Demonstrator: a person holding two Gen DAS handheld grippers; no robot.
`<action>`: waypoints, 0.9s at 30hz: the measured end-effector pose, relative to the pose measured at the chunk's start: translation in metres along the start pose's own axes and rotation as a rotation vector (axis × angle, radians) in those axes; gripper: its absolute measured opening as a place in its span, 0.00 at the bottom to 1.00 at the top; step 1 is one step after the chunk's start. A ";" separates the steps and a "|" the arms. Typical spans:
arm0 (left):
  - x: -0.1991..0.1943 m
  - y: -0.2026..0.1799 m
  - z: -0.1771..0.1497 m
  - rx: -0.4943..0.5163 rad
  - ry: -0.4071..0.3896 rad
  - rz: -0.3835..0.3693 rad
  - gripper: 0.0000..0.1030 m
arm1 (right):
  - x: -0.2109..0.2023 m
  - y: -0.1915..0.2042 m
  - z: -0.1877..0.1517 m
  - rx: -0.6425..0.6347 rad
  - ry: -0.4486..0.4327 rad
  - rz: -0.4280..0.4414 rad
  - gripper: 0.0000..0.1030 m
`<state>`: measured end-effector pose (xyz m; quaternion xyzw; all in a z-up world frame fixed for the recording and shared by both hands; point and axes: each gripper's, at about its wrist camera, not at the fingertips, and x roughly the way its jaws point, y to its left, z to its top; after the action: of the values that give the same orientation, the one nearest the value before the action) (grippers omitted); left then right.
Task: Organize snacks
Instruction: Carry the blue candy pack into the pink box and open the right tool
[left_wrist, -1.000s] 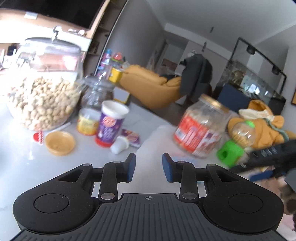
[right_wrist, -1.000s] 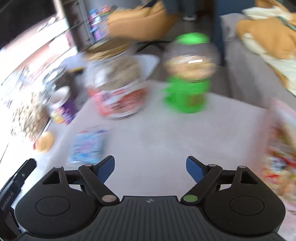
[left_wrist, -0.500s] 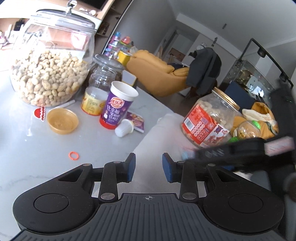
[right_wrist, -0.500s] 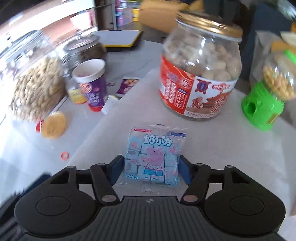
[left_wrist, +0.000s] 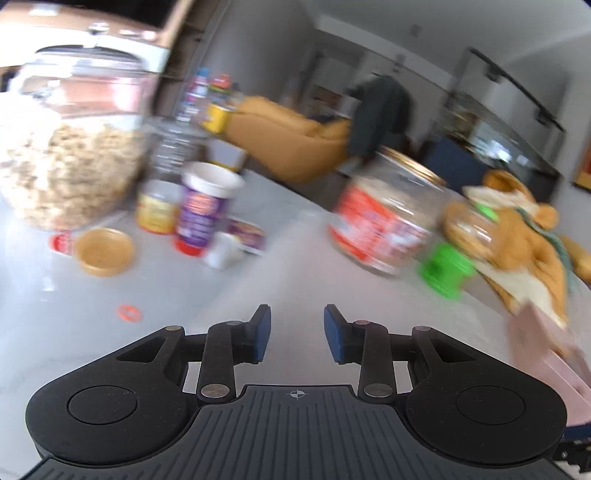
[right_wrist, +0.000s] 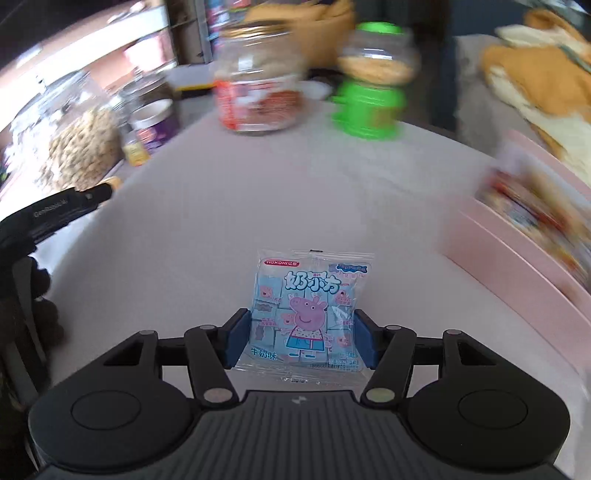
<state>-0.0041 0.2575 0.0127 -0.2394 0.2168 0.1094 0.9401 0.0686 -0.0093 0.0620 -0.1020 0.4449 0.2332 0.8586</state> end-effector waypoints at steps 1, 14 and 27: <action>-0.002 -0.013 -0.006 0.011 0.025 -0.054 0.35 | -0.007 -0.009 -0.010 0.014 -0.013 -0.014 0.57; -0.017 -0.175 -0.093 0.278 0.342 -0.431 0.35 | -0.070 -0.095 -0.102 0.138 -0.148 -0.116 0.57; -0.022 -0.229 -0.079 0.288 0.271 -0.392 0.35 | -0.138 -0.191 0.062 0.235 -0.380 -0.198 0.83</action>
<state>0.0191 0.0184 0.0524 -0.1532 0.3032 -0.1396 0.9301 0.1385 -0.1941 0.2039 0.0013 0.2872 0.1094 0.9516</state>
